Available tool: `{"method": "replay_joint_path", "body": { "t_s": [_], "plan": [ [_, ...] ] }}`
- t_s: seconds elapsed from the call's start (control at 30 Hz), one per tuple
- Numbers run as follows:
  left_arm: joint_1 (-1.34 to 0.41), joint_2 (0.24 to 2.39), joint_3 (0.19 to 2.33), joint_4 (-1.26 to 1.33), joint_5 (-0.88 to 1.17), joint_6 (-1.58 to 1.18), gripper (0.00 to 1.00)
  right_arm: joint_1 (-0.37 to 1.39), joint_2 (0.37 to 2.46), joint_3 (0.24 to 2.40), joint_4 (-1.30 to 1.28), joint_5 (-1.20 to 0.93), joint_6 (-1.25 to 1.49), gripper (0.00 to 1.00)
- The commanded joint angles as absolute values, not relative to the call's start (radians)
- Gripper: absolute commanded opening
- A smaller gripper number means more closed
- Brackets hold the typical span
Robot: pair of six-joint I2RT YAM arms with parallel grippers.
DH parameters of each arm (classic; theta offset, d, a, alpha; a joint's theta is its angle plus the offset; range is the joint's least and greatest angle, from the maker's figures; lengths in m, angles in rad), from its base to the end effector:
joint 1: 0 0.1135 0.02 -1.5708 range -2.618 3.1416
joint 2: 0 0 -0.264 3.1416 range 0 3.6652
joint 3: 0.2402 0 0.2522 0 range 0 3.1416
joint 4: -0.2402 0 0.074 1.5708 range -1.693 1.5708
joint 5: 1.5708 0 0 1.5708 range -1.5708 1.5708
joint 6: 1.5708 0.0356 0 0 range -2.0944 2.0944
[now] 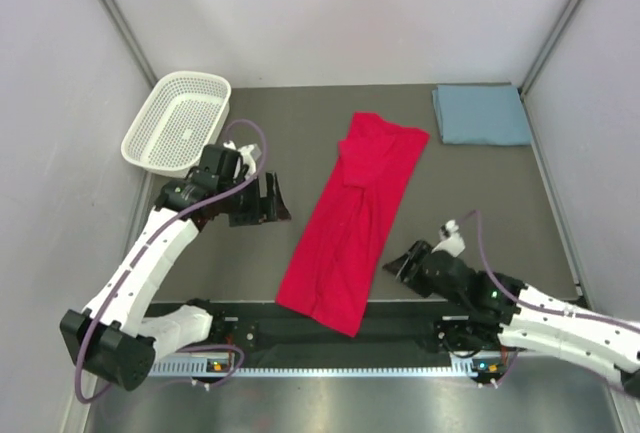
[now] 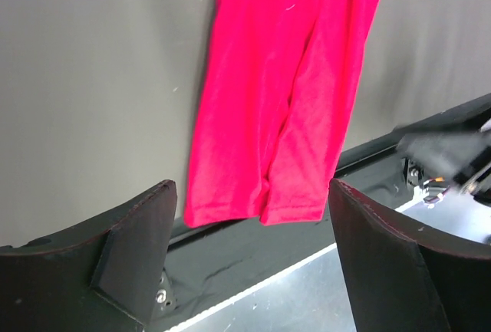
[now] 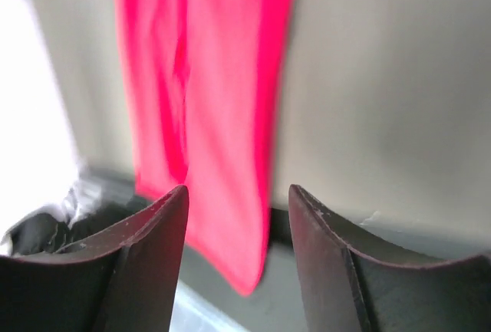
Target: Fold and stack the t-shirts
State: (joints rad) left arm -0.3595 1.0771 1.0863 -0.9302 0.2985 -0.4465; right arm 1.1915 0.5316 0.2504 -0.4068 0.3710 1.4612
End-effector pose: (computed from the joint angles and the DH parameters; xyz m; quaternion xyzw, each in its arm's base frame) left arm 0.1879 -0.0818 0.3222 0.0067 0.9383 -0.2534 0.2351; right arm 0.0591 0.1134 0.1689 0.1976 0.8700 0.3670 0.2634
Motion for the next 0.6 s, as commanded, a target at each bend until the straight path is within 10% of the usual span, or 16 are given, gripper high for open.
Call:
{"method": "replay_joint_path", "body": {
  "t_s": [0.0,0.57],
  "plan": [
    [-0.371,1.129,1.121,-0.807,0.339,-0.448,0.85,0.902,0.567,0.377,-0.515,0.295,1.113,0.56],
    [-0.393,1.662,1.445,-0.270,0.302,-0.322,0.90,0.203,1.574,1.132,-0.419,-0.083,0.465,0.64]
  ]
}}
